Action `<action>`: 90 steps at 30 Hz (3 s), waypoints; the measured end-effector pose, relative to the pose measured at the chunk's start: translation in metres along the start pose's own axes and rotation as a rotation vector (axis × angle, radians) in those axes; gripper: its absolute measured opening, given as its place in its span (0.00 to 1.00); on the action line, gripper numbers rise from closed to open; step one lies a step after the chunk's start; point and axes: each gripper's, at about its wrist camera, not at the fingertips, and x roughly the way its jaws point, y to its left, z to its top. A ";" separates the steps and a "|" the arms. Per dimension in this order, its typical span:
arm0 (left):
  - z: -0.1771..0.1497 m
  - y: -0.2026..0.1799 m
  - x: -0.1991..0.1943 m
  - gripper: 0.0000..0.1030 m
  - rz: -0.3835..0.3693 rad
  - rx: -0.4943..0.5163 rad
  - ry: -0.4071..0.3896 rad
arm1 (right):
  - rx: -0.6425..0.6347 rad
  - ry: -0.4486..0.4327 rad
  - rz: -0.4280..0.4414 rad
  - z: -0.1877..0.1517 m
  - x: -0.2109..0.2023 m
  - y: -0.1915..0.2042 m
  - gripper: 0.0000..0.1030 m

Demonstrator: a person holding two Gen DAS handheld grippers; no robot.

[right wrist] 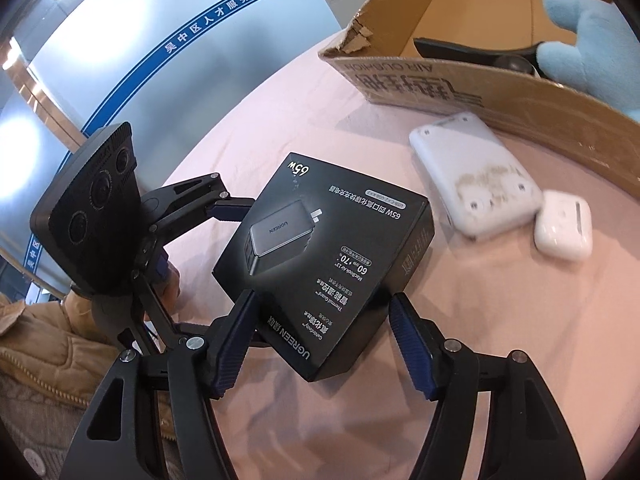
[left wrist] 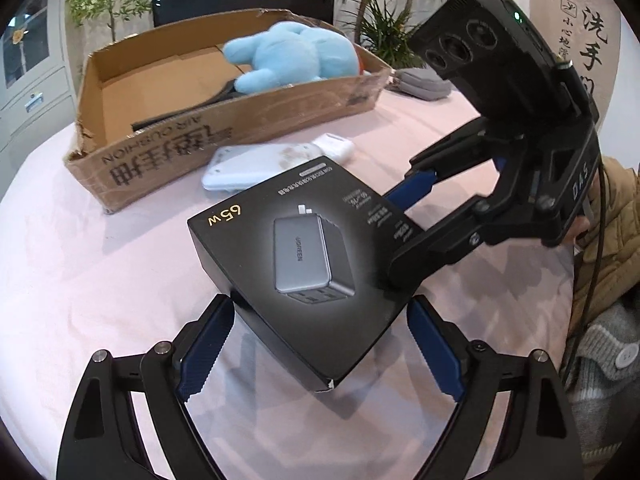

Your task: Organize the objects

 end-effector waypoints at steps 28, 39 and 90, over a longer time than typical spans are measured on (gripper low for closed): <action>0.005 0.001 0.017 0.84 0.033 -0.009 0.038 | 0.031 -0.072 -0.056 0.010 0.006 -0.010 0.74; 0.029 -0.012 -0.002 0.84 0.068 0.024 -0.026 | 0.017 -0.160 -0.074 0.009 -0.024 0.003 0.74; 0.190 0.099 0.043 0.91 0.246 -0.100 -0.155 | 0.074 -0.356 -0.204 0.172 -0.094 -0.092 0.72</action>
